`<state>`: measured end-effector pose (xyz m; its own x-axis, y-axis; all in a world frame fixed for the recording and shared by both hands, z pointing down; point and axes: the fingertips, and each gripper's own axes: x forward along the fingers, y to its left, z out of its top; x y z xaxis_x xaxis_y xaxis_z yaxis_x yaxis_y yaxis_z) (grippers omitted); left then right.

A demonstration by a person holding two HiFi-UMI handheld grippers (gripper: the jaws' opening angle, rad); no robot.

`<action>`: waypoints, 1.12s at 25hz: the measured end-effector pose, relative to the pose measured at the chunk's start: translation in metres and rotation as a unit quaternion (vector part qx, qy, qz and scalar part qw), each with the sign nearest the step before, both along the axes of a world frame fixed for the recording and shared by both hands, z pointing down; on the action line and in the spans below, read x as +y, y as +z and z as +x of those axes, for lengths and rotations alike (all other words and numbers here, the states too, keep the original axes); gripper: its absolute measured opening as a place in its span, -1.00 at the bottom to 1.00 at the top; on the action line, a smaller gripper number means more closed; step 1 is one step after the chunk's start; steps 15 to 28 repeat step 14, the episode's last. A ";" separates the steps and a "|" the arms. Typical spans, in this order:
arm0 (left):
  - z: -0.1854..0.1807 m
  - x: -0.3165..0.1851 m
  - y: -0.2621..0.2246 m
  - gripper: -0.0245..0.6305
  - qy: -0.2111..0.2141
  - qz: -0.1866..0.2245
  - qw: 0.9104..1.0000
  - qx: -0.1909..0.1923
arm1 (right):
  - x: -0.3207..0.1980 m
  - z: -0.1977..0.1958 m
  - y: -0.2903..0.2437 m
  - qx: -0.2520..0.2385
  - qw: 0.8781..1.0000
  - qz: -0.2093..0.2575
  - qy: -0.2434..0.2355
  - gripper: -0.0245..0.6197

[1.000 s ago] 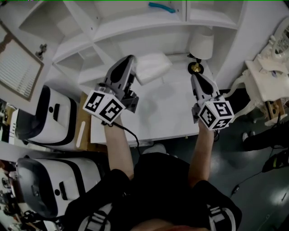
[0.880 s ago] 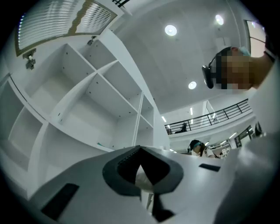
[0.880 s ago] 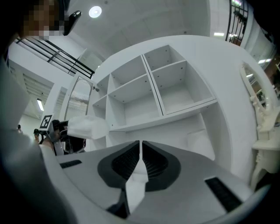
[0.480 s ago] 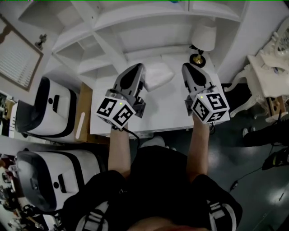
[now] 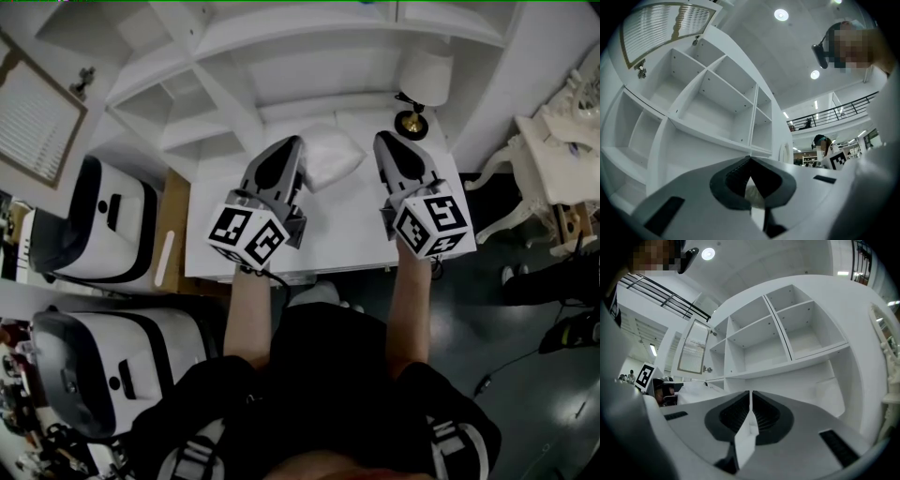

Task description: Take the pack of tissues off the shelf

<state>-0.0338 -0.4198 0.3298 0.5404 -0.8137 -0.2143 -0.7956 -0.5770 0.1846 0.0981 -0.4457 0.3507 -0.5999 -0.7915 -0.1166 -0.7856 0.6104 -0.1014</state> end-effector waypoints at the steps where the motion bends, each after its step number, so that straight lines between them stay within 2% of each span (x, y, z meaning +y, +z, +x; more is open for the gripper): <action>1: 0.000 -0.001 0.001 -0.89 -0.001 -0.002 1.000 -0.001 | 0.000 0.001 -0.001 0.000 1.000 0.001 0.000 -0.81; 4: 0.002 -0.001 0.002 -0.89 -0.007 -0.002 1.000 -0.006 | -0.001 0.004 -0.002 0.001 1.000 0.002 -0.002 -0.81; 9: -0.009 0.002 -0.005 -0.89 -0.009 0.001 1.000 0.019 | 0.000 -0.009 -0.002 0.001 1.000 0.003 -0.017 -0.81; 14: -0.023 0.005 -0.005 -0.89 -0.026 0.001 1.000 0.010 | 0.002 -0.023 -0.003 0.003 1.000 0.005 -0.031 -0.81; 28: -0.023 0.005 -0.005 -0.89 -0.026 0.001 1.000 0.010 | 0.002 -0.023 -0.003 0.003 1.000 0.005 -0.031 -0.81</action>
